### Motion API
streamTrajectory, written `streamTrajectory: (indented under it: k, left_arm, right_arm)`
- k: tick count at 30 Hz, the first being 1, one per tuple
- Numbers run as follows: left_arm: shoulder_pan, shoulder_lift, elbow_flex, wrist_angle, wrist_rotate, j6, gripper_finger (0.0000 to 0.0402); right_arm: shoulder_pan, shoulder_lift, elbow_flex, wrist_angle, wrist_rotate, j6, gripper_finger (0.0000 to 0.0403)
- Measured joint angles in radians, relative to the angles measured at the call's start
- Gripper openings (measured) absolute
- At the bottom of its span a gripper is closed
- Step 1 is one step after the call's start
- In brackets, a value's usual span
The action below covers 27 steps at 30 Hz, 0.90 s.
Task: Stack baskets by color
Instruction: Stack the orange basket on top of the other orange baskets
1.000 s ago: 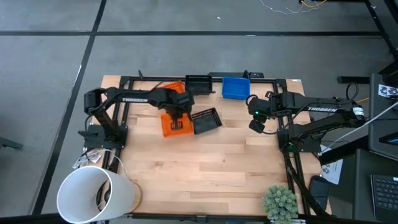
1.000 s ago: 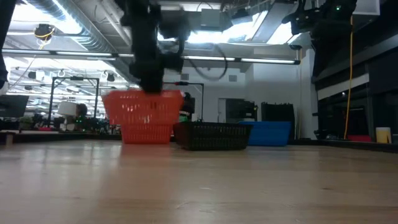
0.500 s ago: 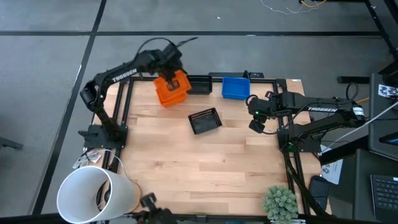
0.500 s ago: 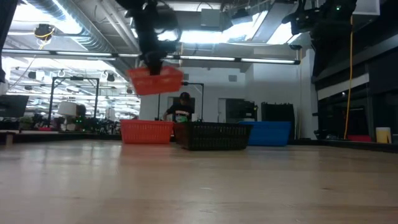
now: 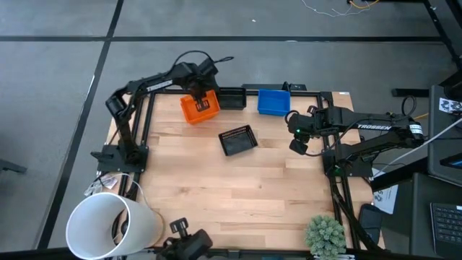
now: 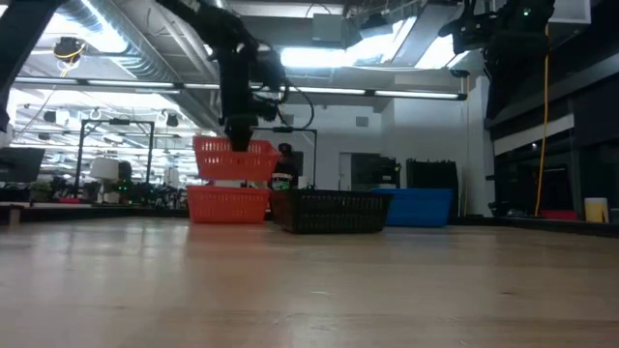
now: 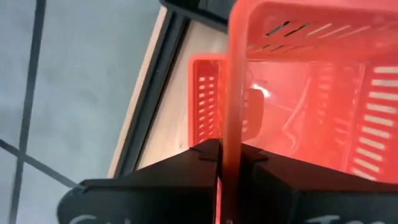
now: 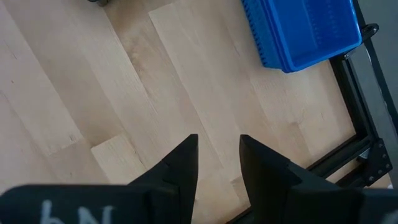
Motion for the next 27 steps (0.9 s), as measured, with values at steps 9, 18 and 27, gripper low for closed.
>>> streamTrajectory:
  k: [9, 18, 27]
  left_arm:
    - [0.017, 0.033, 0.000, 0.002, 0.000, 0.022, 0.0000]
    - [0.077, 0.040, 0.000, 0.003, 0.090, -0.007, 0.0000]
    - [0.079, 0.040, 0.000, 0.011, 0.051, -0.002, 0.0000]
  right_arm:
    - [0.000, 0.000, 0.000, 0.000, -0.001, -0.020, 0.0116]
    - [0.000, 0.000, 0.000, 0.000, -0.001, -0.018, 0.0116]
    - [0.000, 0.000, 0.000, 0.000, -0.001, -0.018, 0.0116]
